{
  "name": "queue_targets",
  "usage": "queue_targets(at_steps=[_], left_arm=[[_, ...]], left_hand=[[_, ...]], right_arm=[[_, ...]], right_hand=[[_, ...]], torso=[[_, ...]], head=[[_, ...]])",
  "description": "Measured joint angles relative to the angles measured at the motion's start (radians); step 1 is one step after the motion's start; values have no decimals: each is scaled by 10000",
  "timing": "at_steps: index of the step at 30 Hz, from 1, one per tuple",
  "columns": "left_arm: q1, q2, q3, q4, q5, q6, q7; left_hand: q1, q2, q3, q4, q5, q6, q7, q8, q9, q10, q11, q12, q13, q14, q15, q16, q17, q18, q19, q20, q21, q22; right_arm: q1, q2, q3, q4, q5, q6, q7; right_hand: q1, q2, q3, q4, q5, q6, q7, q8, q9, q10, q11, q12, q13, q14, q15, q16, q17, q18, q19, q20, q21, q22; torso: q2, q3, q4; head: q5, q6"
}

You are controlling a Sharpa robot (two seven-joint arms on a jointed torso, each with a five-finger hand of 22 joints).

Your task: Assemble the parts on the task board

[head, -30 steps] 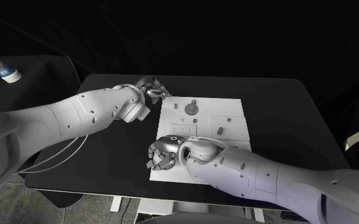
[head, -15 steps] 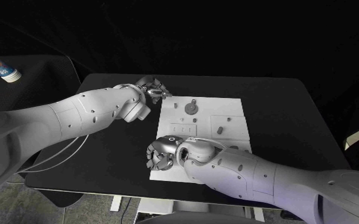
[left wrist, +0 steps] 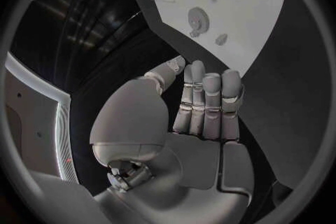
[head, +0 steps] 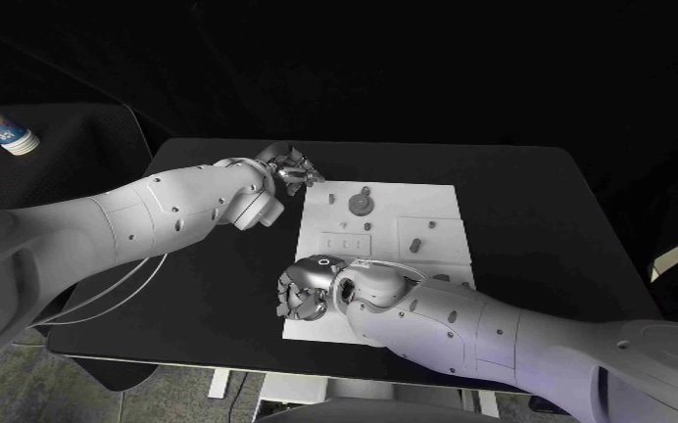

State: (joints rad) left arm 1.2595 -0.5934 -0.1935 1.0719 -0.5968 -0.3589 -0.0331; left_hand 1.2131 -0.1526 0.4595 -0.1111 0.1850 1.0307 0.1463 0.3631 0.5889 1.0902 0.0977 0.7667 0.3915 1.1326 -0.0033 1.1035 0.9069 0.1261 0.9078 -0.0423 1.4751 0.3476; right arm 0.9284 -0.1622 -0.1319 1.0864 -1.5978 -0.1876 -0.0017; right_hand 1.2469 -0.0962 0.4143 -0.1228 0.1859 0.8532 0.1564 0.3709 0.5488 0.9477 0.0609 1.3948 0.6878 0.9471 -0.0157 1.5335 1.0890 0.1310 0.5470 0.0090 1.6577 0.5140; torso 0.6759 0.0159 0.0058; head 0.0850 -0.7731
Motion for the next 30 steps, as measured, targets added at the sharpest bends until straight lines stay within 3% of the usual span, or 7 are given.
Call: queue_targets(at_steps=[19,27,30], left_arm=[[2,-13,0,11,-14,7,-129],[2,-147,1,23,-17,4,-149],[2,-197,1,37,-14,1,-150]], left_hand=[[40,40,0,0,0,0,0,0,-2,-15,-14,0,1,35,35,0,-8,1,1,1,0,-7],[40,40,0,0,0,0,0,0,-1,15,15,0,-3,35,35,0,-8,1,1,1,0,-7],[40,40,0,0,0,0,0,0,6,15,15,0,-7,35,35,0,-7,0,1,2,0,-7]], right_arm=[[-6,-76,1,-3,-117,-204,-15],[-21,-540,-2,411,-9,-488,4],[-32,-725,106,675,65,-585,10]], right_hand=[[105,82,199,30,0,126,-27,-4,7,1,0,-2,-21,5,-2,0,-2,-1,36,-36,16,-12],[159,136,334,28,-1,193,-91,62,28,36,-35,39,-24,54,-22,38,-2,-1,71,-1,12,-13],[171,147,334,28,-1,196,-89,62,29,50,-21,39,-24,54,-22,38,-3,0,91,-21,12,-13]], torso=[[-1,10,-11],[-1,11,-11],[-3,17,-16]], head=[[-54,-6],[-82,18],[-83,24]])
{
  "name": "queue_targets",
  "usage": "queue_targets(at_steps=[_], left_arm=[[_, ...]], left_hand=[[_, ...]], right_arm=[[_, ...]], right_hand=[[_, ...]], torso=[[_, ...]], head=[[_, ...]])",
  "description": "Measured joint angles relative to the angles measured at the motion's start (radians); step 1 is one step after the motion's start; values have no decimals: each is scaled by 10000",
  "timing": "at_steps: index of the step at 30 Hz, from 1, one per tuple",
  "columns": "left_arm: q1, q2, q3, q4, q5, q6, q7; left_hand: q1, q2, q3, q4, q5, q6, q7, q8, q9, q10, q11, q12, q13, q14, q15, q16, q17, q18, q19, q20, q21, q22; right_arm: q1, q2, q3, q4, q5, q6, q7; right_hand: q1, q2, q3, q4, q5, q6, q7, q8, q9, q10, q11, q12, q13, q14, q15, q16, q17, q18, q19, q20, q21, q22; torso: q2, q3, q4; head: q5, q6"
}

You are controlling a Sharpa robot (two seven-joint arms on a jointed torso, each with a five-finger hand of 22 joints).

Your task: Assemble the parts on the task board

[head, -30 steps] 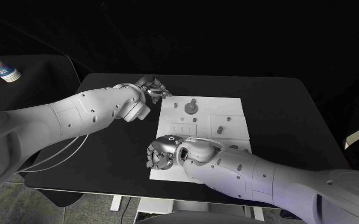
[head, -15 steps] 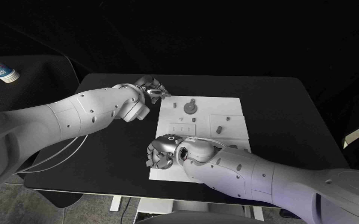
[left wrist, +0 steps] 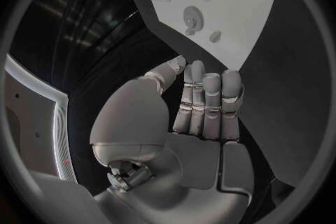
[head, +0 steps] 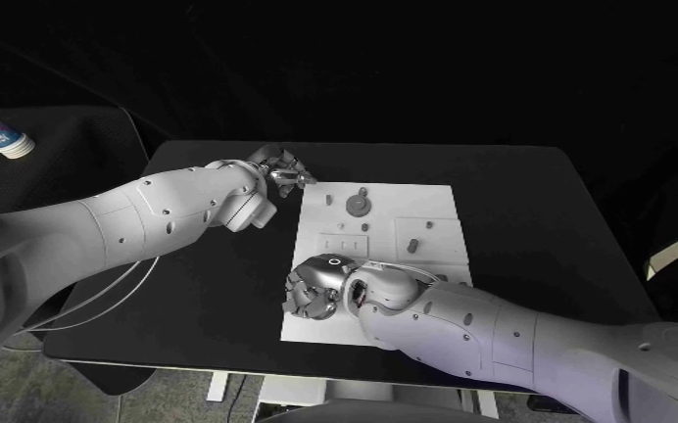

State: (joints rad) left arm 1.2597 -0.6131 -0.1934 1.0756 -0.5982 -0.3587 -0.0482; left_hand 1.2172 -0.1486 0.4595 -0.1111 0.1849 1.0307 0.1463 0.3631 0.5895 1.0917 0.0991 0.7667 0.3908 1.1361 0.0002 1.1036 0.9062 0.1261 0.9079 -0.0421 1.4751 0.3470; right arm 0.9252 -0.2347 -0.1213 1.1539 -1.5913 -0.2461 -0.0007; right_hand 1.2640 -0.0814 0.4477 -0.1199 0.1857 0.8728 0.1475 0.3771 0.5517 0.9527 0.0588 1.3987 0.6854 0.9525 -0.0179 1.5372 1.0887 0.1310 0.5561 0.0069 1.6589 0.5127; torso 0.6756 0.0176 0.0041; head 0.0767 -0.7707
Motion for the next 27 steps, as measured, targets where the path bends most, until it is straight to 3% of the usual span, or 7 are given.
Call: queue_targets(at_steps=[2,4,9,11,15,22,27], left_arm=[[0,-36,1,1,7,-4,0],[0,-56,1,-1,14,-7,0],[0,-139,2,-5,65,-21,2],[0,-161,2,0,91,-26,5],[0,-254,2,20,209,-29,18],[-1,-490,0,79,744,-16,61],[-1,-627,-1,135,1347,129,59]], left_hand=[[0,0,0,0,0,0,0,0,0,0,0,0,0,0,0,0,0,0,0,0,0,0],[0,0,0,0,0,0,0,0,-1,0,0,0,0,0,0,0,0,0,0,0,0,0],[0,0,0,0,0,0,0,0,-1,0,0,0,0,0,0,0,0,1,1,1,0,1],[0,0,0,0,0,0,0,0,-1,0,0,0,1,0,0,0,0,0,14,14,0,1],[0,0,0,0,0,0,0,0,-2,0,0,0,-5,0,0,0,1,1,14,14,0,1],[-409,41,-228,228,0,0,0,0,13,0,-1,-90,-57,36,36,-88,-26,2,14,14,-42,-13],[-807,2,-523,349,0,0,0,0,24,26,25,-164,-99,108,34,-142,-43,1,14,15,-98,-28]], right_arm=[[1,-126,166,209,54,-72,8],[10,-194,251,321,87,-112,12],[42,-477,642,742,197,-251,20],[72,-590,738,870,229,-287,21],[151,-937,1066,1202,290,-341,18],[503,-1794,1154,1707,371,-374,-27],[567,-2286,1252,1900,442,-419,-79]], right_hand=[[0,0,0,0,0,1,1,0,3,35,-34,0,0,0,0,0,0,0,17,-16,0,0],[0,0,0,0,0,3,3,0,3,36,-36,0,0,0,0,0,0,-1,16,-16,0,0],[0,0,25,26,0,14,2,0,3,37,-35,-1,0,33,-30,-1,-1,-1,17,-16,0,1],[-1,0,25,26,0,41,-21,-1,3,37,-34,-1,1,35,-31,-1,-1,-1,16,-16,0,1],[-1,-1,25,26,0,42,-21,-7,2,37,-34,-2,1,36,-30,-1,-1,-1,16,-16,0,1],[39,-42,24,26,0,74,-49,16,5,38,-33,34,1,51,-16,35,-2,-1,16,-16,0,2],[39,-42,24,26,0,77,-47,31,11,40,-36,33,2,51,-15,35,-2,-1,16,-16,0,2]], torso=[[-2,0,-2],[-4,4,-5],[-5,7,-12],[-5,7,-12],[-5,6,-9],[-4,7,-12],[-4,12,-17]], head=[[-8,8],[-21,18],[-53,55],[-69,66],[-117,102],[-209,229],[-278,322]])
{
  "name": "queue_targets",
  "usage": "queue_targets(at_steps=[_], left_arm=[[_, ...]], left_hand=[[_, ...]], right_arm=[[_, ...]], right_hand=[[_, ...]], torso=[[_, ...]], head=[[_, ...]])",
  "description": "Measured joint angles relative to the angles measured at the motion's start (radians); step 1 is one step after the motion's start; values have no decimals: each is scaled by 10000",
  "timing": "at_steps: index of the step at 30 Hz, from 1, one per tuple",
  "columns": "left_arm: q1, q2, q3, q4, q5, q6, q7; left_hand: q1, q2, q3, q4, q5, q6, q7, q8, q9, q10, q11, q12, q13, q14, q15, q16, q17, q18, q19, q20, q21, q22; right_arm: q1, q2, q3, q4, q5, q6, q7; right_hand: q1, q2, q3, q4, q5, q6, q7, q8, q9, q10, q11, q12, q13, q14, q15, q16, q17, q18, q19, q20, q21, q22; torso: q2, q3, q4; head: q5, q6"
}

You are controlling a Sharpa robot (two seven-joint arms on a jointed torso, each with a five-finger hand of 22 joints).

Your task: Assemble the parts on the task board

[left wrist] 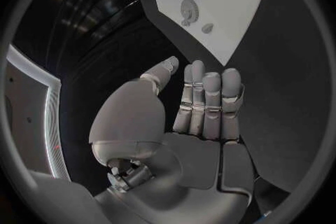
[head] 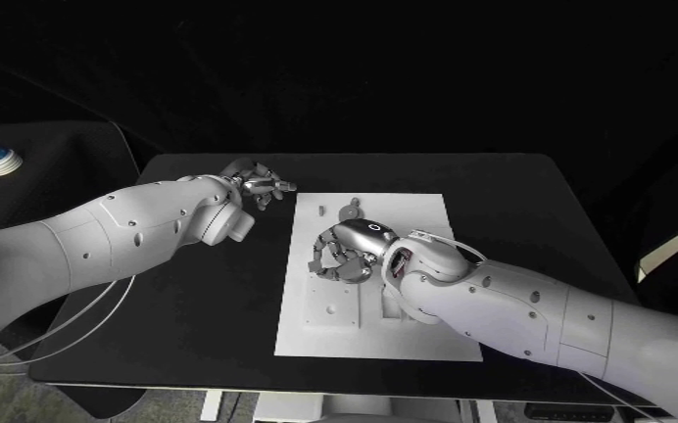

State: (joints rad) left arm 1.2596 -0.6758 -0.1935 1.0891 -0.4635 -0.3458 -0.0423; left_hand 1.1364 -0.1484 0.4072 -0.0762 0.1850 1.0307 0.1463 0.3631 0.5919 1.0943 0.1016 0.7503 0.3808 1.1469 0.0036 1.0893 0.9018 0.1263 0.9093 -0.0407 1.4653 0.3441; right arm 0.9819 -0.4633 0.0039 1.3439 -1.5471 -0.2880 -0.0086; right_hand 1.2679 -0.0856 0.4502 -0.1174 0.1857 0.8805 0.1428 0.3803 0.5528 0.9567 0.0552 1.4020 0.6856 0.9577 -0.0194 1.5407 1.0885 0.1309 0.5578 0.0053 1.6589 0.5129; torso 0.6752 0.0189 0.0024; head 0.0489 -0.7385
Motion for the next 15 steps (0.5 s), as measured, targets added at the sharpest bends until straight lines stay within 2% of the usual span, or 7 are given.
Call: queue_targets(at_steps=[3,8,11,15], left_arm=[[-1,-19,-1,-24,338,225,-102],[0,5,-34,-246,646,951,-679],[-2,7,-37,-241,759,1500,-1070],[-3,14,-41,-65,1002,2117,-1371]], left_hand=[[-219,12,-180,57,0,0,0,0,10,15,13,0,-16,1,-1,-16,0,-1,3,-2,-1,-5],[-1040,34,-792,330,0,-27,-27,-61,10,69,-34,-73,-73,55,-55,-58,-1,-3,128,-52,-113,-20],[-1692,90,-1070,790,0,-27,-27,-101,10,135,-39,-116,-98,92,-91,-130,-1,-7,140,-62,-203,-37],[-1826,129,-1155,931,0,-27,-27,-115,10,138,-40,-116,-102,92,-92,-135,0,-15,170,-90,-214,-37]], right_arm=[[4,-243,76,90,49,-24,-26],[149,-599,233,154,116,-53,-74],[257,-735,307,149,143,-90,-97],[314,-884,391,113,172,-130,-121]], right_hand=[[0,0,0,0,0,4,4,0,3,34,-33,0,-2,0,1,0,0,-1,0,0,0,0],[-1,0,-1,0,0,4,4,0,6,34,-32,0,-10,34,-29,-1,0,0,35,36,0,0],[-42,-42,-1,0,0,11,11,0,19,49,-17,0,-9,54,-22,-1,-1,0,35,36,0,1],[-42,-42,-1,0,0,28,21,-1,19,50,-16,-1,-9,56,-22,-1,-1,0,35,36,0,0]], torso=[[0,12,5],[-4,25,11],[-6,27,5],[-6,27,5]], head=[[-34,55],[-91,143],[-130,200],[-177,271]])
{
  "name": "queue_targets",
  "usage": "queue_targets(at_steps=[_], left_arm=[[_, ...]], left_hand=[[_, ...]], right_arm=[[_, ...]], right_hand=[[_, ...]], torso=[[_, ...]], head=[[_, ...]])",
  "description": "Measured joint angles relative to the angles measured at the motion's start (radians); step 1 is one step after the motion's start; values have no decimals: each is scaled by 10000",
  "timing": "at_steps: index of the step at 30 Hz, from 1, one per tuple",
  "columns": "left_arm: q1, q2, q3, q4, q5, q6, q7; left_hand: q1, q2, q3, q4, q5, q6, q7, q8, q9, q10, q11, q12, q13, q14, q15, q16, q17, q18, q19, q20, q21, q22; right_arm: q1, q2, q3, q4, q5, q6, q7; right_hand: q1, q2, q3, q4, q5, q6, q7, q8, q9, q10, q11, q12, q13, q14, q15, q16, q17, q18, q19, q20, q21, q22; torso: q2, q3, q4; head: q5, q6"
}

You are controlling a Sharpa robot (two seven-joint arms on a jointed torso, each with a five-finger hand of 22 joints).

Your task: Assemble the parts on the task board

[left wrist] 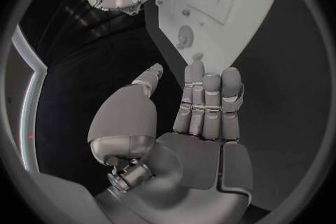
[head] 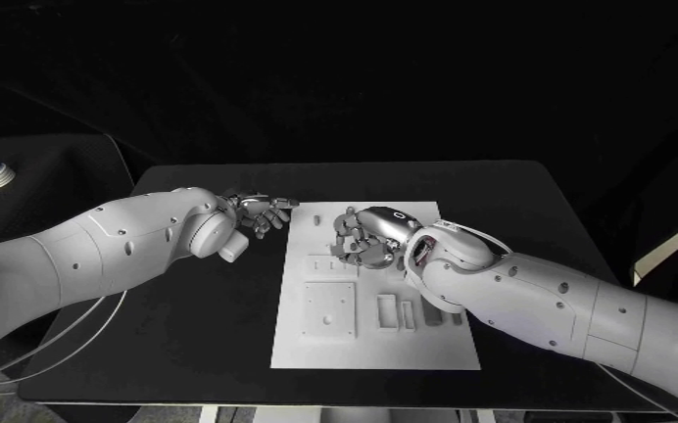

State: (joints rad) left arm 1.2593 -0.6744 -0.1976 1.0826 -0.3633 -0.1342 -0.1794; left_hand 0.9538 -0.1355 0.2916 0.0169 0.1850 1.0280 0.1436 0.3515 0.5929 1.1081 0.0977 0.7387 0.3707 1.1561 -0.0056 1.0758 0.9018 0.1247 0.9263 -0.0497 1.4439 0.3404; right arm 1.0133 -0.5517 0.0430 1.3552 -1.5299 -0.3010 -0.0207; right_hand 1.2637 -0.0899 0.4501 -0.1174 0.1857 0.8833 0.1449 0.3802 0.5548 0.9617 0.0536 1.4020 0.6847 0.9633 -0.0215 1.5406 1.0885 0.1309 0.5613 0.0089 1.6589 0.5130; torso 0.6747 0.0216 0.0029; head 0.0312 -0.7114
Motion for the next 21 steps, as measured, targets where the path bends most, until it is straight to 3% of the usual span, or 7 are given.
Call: queue_targets(at_steps=[5,9,12,21], left_arm=[[-2,-51,-81,388,450,758,-176],[-15,-134,-293,771,796,1257,-226],[-20,-121,-366,954,1064,1548,-235],[-12,-49,-383,1158,1548,2114,-141]], left_hand=[[531,212,238,-237,116,0,0,-61,-39,35,-35,0,1,34,-34,0,33,-7,54,-54,-5,0],[616,178,245,-308,116,-13,6,-67,-51,36,-35,0,1,34,-34,0,33,-9,55,-54,-5,0],[673,121,172,-381,116,-65,7,-67,-60,36,-35,0,1,34,-34,0,47,-9,69,-40,-43,10],[565,13,-66,-473,116,-191,-7,-184,-113,35,-36,0,13,34,-34,0,59,-10,68,-39,-43,11]], right_arm=[[8,-124,137,-4,29,-42,-21],[9,-182,204,-5,46,-70,-31],[10,-198,215,-6,61,-82,-35],[9,-121,215,-22,88,-88,-37]], right_hand=[[0,0,29,-30,0,39,-23,-4,-1,1,1,0,0,2,1,0,0,-1,0,0,0,0],[0,0,57,-1,0,39,-23,-8,-3,1,1,0,1,2,3,-1,0,0,0,0,0,0],[0,0,57,-1,0,39,-23,-10,-3,1,1,0,1,2,4,-1,-1,0,0,0,0,1],[0,0,57,-1,0,39,-21,20,-14,2,2,-1,1,14,18,-1,-1,1,0,0,0,1]], torso=[[7,-2,0],[12,-14,12],[12,-19,21],[12,-33,24]], head=[[-58,54],[-85,81],[-93,92],[-108,125]])
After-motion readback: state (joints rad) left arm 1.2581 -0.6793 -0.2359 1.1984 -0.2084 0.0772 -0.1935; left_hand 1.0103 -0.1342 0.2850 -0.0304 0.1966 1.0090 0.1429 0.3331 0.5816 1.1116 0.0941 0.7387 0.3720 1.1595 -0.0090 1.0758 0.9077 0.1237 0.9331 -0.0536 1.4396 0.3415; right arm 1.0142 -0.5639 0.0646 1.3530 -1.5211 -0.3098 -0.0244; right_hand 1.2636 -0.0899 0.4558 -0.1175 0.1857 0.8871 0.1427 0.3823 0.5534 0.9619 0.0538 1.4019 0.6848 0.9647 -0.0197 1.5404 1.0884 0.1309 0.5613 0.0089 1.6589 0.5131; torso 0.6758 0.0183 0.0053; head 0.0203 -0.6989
